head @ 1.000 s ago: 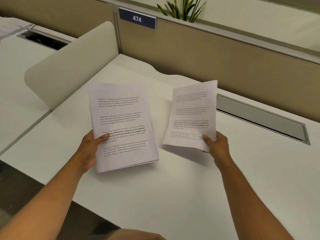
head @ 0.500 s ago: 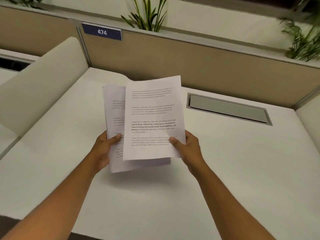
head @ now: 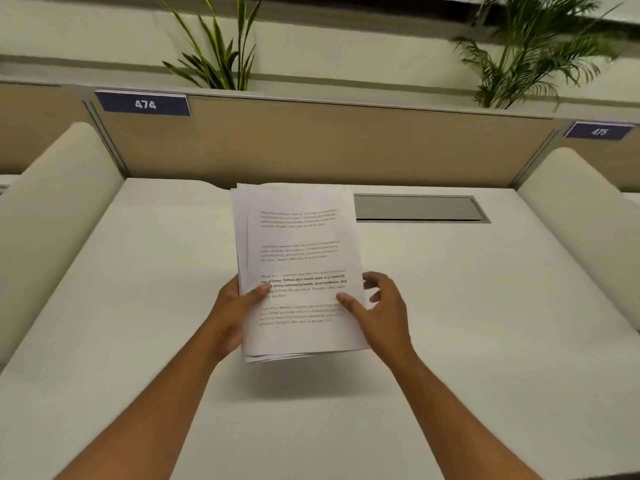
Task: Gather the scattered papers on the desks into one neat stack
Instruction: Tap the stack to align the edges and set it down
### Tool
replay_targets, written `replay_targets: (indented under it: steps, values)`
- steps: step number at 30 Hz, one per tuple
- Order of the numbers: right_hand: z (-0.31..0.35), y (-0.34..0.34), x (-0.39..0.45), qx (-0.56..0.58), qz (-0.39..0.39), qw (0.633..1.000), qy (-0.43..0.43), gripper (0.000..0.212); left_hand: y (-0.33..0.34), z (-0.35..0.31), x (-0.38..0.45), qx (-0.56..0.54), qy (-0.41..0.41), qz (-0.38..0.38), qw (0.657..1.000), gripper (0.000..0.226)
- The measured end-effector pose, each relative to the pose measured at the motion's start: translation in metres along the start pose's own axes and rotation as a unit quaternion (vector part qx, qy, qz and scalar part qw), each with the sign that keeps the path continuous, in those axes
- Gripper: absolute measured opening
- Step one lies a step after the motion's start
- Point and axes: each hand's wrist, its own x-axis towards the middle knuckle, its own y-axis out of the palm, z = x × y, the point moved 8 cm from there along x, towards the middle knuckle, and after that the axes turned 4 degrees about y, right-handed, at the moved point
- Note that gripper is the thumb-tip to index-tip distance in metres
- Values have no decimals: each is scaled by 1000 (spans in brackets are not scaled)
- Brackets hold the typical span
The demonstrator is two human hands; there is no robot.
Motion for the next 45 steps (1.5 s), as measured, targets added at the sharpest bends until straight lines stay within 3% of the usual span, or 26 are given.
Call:
replay_targets:
  steps: [3,6,8,11,14,19,23,28,30,37,42,45]
  values:
    - [-5,-3,12,108,70,987,100,87,4,-7,-3,36,11,43,998,55]
    - [11,2,24,158,135,975,78,63,15,-21,-7,98,40,76,991,57]
    - [22,1,32,144,106,983,41,43,24,-29,-9,135,58,93,985,55]
    - [34,3,36,126,68,990,-9,34,34,-44,-11,202,95,71,972,53]
    - [34,8,34,126,50,990,-36,34,37,-56,-11,231,133,9,964,42]
    - [20,11,28,176,65,982,-27,46,33,-58,-18,232,166,-81,955,58]
    - [11,10,26,204,98,974,-6,44,30,-49,-25,204,188,-103,955,39]
    - [13,6,25,217,104,971,6,33,42,-53,-36,168,223,-125,952,49]
    - [19,1,24,226,91,970,-10,32,44,-56,-38,160,231,-145,949,43]
    - [44,-16,26,237,51,967,-73,33,60,-79,-37,168,263,-133,941,29]
    - [18,4,25,203,111,973,-16,38,54,-53,-29,217,211,-106,947,44]
    - [-2,14,17,187,128,974,10,40,46,-33,-29,224,189,-110,950,39]
